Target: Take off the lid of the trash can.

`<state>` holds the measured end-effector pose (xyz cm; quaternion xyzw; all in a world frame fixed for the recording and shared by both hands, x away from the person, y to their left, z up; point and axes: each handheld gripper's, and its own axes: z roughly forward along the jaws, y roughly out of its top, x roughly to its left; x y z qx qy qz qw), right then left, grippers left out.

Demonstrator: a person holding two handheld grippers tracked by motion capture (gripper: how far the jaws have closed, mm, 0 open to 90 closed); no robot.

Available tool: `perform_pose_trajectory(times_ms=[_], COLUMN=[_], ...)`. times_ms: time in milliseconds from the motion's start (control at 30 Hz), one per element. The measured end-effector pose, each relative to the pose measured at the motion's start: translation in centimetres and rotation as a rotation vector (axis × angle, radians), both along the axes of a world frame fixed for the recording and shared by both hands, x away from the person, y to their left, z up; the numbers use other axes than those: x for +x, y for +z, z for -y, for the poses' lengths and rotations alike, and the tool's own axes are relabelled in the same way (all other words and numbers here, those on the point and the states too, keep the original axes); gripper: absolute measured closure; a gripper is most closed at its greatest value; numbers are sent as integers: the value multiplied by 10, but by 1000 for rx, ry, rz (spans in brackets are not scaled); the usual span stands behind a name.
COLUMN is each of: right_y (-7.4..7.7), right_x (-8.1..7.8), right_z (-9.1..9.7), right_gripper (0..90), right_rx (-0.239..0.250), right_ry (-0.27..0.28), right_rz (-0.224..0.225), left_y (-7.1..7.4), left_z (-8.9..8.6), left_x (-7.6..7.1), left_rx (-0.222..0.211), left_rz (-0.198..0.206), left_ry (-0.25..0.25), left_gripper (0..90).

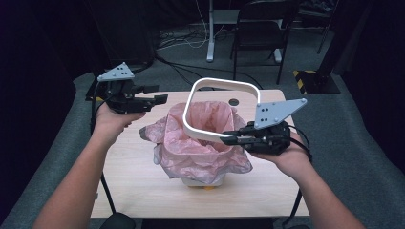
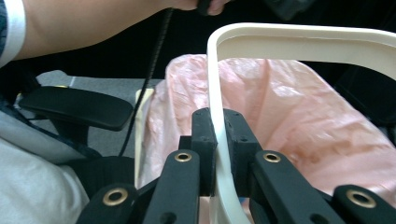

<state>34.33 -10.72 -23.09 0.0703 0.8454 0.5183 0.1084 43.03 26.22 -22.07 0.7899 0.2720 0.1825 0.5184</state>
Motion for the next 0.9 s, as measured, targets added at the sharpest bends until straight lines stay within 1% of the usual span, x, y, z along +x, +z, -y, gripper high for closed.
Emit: perform_pose_trajectory(times_ms=[33, 100, 133, 167, 400, 500, 533, 567, 700, 767, 800, 833, 867, 900], right_y=[0, 0, 0, 0, -2, -2, -2, -3, -5, -7, -7, -8, -8, -10], right_x=[1, 2, 2, 4, 10, 10, 10, 11, 14, 17, 17, 20, 20, 22], right_z=[2, 5, 5, 9, 22, 28, 28, 32, 40, 45, 45, 51, 51, 57], right_gripper=[839, 839, 839, 840, 839, 839, 839, 839, 839, 839, 839, 839, 839, 839], right_rx=[1, 0, 0, 4, 15, 20, 20, 20, 24, 25, 25, 30, 30, 37], right_ry=[-11, -30, -30, -48, -108, -135, -135, -155, -193, -216, -216, -241, -241, -265], right_rz=[4, 11, 11, 12, 16, 22, 22, 27, 29, 28, 28, 24, 24, 21], left_y=[-4, -7, -7, -10, -15, -20, -20, -22, -25, -26, -26, -26, -26, -26], left_z=[-1, -1, -1, -2, -1, 2, 2, 3, 4, 4, 4, 3, 3, 3], left_x=[-2, -4, -4, -7, -15, -19, -19, -21, -25, -26, -26, -27, -27, -28], left_rx=[7, 8, 8, 7, 18, 26, 26, 27, 38, 34, 34, 36, 36, 35], left_rz=[3, 7, 7, 9, 16, 14, 14, 12, 17, 18, 18, 20, 20, 19], left_ry=[2, -2, -2, -6, -16, -30, -30, -35, -39, -41, -41, -43, -43, -47], left_gripper=[452, 452, 453, 453, 454, 454, 454, 454, 454, 453, 454, 454, 454, 454])
